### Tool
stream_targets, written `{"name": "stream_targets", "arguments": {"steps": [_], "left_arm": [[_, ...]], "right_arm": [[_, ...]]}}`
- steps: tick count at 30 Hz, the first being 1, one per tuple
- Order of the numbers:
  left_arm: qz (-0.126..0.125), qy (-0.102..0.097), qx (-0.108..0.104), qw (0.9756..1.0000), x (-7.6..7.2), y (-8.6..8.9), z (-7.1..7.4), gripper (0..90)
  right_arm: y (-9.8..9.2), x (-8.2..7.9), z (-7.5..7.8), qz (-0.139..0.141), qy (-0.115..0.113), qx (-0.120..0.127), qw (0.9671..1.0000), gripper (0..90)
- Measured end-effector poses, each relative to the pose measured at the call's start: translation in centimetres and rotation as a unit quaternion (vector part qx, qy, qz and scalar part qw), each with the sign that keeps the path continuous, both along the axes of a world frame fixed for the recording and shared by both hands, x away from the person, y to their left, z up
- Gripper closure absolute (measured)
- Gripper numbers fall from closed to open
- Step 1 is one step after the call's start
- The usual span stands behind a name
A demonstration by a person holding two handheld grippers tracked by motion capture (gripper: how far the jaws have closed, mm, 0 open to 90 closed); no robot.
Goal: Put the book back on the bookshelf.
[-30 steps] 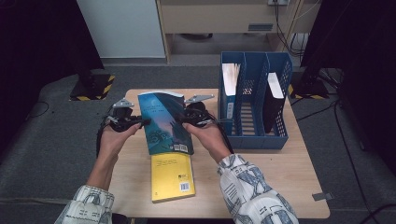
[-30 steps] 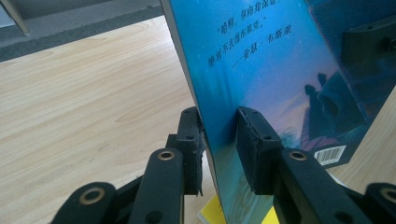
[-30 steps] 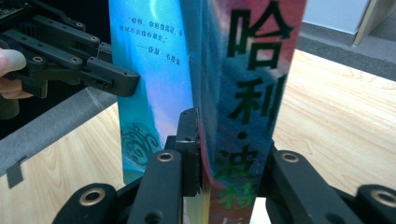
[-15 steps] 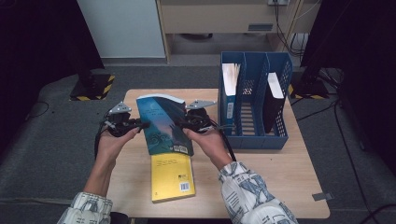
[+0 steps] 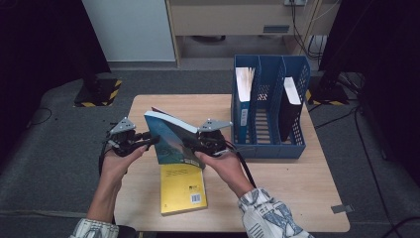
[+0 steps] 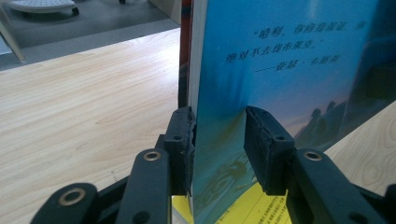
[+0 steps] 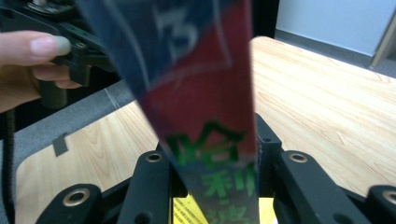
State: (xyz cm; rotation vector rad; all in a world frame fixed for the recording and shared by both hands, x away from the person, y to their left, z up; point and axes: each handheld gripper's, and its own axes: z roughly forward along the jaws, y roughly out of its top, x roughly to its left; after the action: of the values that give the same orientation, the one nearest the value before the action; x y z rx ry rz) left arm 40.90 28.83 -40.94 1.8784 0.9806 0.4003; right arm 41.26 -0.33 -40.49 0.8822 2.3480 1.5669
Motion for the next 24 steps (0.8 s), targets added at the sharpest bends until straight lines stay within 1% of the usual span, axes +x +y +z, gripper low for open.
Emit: {"name": "stream_targets", "arguments": {"steps": [2, 4, 6, 9, 11, 13, 16, 19, 20, 22, 23, 24], "left_arm": [[-0.001, 0.0, -0.003, 1.0, -0.1, 0.1, -0.1, 61.2], [-0.001, 0.0, -0.004, 1.0, -0.1, 0.1, -0.1, 60.9], [0.0, -0.001, -0.003, 1.0, -0.1, 0.0, -0.1, 60.6], [0.001, -0.003, -0.002, 1.0, -0.2, -0.1, -0.1, 60.4], [0.003, -0.004, -0.002, 1.0, -0.2, -0.1, -0.2, 59.8], [0.007, -0.004, -0.001, 1.0, -0.2, -0.3, -0.4, 59.6], [0.008, -0.004, 0.002, 1.0, -0.3, -0.3, -0.6, 59.3], [0.007, -0.003, 0.0, 1.0, -0.3, -0.3, -0.7, 59.2], [0.007, -0.003, 0.0, 1.0, -0.3, -0.3, -0.7, 59.1], [0.008, -0.004, -0.002, 1.0, -0.4, -0.2, -0.8, 58.6], [0.012, -0.003, -0.008, 0.9999, -0.6, -0.2, -1.0, 57.3], [0.016, -0.002, -0.008, 0.9998, -0.6, -0.2, -1.2, 53.3]], "right_arm": [[0.1, -0.1, 0.1, 0.007, -0.005, 0.006, 0.9999, 66.4], [0.1, 0.0, 0.4, 0.012, -0.005, 0.02, 0.9997, 64.0], [0.2, 0.0, 0.8, 0.017, -0.008, 0.029, 0.9994, 61.7], [0.4, 0.1, 1.5, 0.028, -0.017, 0.037, 0.9988, 57.9], [0.4, 0.3, 1.7, 0.034, -0.019, 0.04, 0.9984, 57.8], [0.5, 0.4, 1.7, 0.033, -0.02, 0.041, 0.9984, 57.8], [0.7, 0.6, 1.8, 0.034, -0.026, 0.042, 0.9982, 59.5], [0.9, 0.8, 1.9, 0.035, -0.027, 0.044, 0.998, 61.9], [1.1, 0.8, 2.0, 0.035, -0.029, 0.044, 0.998, 64.5], [1.3, 0.9, 2.0, 0.037, -0.032, 0.043, 0.9979, 66.8], [1.4, 0.9, 2.0, 0.037, -0.034, 0.04, 0.9979, 67.4], [1.4, 0.9, 2.0, 0.038, -0.035, 0.041, 0.9979, 67.6]]}}
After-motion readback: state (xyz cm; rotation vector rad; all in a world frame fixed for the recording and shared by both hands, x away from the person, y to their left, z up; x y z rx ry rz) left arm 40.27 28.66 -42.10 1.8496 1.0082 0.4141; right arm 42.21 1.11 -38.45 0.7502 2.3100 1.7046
